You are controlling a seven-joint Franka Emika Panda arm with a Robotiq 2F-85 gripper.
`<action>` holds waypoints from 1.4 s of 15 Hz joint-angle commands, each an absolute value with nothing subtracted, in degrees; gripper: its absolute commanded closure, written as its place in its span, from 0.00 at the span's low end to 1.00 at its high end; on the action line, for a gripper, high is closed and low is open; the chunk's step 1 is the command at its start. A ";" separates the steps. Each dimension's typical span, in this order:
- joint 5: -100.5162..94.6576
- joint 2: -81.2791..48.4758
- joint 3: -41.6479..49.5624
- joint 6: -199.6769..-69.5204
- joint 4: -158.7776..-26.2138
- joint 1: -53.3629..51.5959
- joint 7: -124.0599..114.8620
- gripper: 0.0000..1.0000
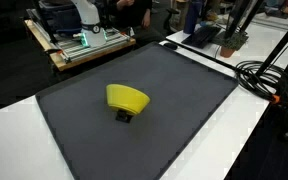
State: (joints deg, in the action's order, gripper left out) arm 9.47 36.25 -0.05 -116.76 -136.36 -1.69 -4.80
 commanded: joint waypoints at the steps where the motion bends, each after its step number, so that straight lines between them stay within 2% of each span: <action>1: 9.64 36.21 -0.27 -116.61 -136.18 -1.38 -4.64 0.00; 13: 9.64 36.22 -0.27 -116.61 -136.16 -1.38 -4.64 0.00; 21: 6.19 37.64 -2.71 -121.72 -142.18 1.52 -8.20 0.00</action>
